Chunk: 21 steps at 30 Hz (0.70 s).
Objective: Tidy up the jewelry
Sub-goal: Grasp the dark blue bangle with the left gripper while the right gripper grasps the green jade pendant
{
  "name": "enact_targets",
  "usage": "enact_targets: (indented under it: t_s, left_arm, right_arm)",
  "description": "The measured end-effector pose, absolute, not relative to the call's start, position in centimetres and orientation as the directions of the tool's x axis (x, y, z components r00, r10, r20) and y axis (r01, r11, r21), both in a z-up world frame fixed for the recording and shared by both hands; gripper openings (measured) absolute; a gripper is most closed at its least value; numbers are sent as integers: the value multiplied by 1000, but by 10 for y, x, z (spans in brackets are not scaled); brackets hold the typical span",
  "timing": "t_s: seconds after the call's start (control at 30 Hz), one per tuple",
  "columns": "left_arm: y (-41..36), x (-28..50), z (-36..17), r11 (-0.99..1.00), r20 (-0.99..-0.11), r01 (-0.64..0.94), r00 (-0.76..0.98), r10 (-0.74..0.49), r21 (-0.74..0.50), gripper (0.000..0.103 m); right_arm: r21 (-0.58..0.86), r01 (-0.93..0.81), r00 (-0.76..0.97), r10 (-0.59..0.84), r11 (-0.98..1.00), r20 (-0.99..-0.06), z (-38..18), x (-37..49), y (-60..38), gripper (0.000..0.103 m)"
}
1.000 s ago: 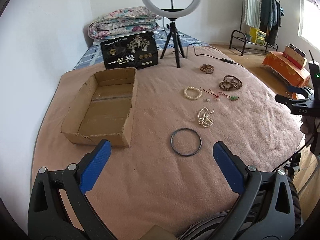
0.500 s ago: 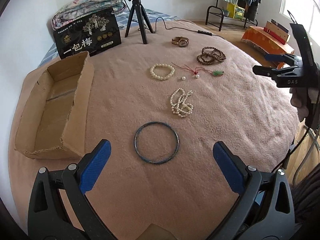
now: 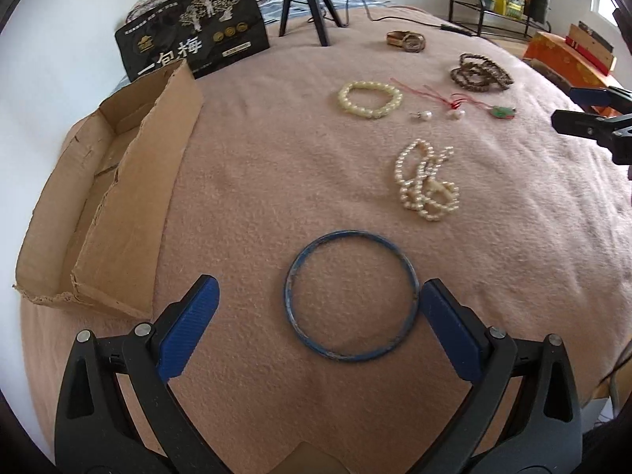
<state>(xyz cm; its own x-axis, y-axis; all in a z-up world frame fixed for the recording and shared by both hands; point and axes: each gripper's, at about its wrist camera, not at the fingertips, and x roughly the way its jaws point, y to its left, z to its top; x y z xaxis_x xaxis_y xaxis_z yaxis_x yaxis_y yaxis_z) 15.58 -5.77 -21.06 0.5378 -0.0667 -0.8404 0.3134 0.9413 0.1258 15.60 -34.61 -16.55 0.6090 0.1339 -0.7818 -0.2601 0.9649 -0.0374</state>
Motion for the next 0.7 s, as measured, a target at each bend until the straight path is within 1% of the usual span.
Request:
enact_targets:
  t_s: [0.27, 0.4, 0.5, 0.57, 0.7]
  left_arm:
    - [-47, 165, -225, 958, -869, 285, 479, -124, 20, 103]
    - [-48, 162, -227, 958, -860, 285, 496, -118, 33, 103]
    - [-46, 161, -228, 958, -858, 287, 496, -130, 21, 103]
    - [-47, 161, -227, 957, -857, 288, 499, -129, 24, 103]
    - [-46, 161, -227, 957, -856, 289, 498, -136, 16, 103]
  right_arm:
    - [-19, -292, 575, 160, 956, -802, -179, 176, -338, 97]
    - [-7, -288, 555, 161, 958, -816, -189, 191, -336, 93]
    - [0, -286, 546, 163, 958, -821, -196, 200, -332, 91]
    - [8, -295, 535, 172, 955, -827, -200, 205, -330, 84]
    - [-10, -312, 523, 163, 950, -837, -205, 210, -323, 79]
